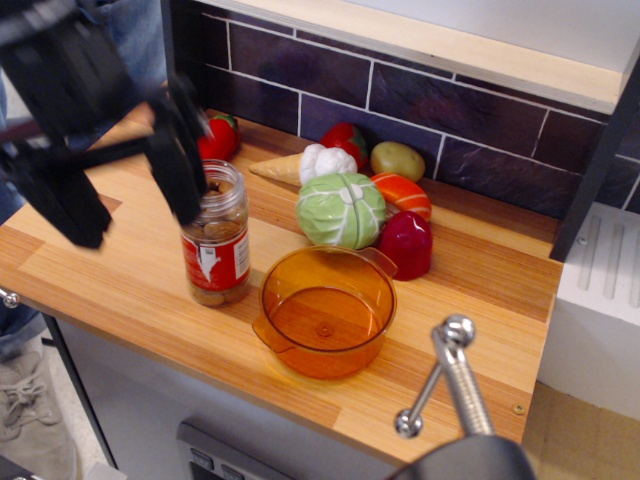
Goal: Pour almonds in pot
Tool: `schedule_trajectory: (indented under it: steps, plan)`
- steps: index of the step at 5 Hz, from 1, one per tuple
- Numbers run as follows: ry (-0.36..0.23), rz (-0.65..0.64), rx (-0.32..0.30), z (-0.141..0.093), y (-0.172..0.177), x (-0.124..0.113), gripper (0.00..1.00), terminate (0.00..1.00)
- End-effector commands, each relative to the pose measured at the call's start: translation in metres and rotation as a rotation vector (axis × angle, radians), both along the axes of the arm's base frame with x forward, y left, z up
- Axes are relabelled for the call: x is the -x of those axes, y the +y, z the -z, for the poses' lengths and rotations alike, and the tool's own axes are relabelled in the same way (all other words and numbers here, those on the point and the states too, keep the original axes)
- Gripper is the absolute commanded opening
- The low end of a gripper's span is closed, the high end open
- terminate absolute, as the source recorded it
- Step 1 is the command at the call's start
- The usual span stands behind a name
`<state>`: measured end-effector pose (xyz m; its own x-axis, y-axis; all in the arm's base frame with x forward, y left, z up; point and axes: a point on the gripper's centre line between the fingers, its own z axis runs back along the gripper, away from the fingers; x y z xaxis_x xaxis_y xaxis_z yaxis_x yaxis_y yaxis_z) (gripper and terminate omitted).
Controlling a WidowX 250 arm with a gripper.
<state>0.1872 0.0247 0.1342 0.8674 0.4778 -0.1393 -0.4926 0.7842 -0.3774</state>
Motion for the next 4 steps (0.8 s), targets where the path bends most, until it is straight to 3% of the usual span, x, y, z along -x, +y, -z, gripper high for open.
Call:
schedule_trajectory:
  steps: [1, 3, 4]
  plan:
    - [0.099, -0.275, 0.187, -0.01, 0.054, -0.027, 1.0, 0.0]
    - [0.404, -0.512, 0.303, 0.026, 0.088, -0.044, 1.0, 0.0]
    - [0.526, -0.555, 0.353, 0.05, 0.091, -0.049, 1.0, 0.0]
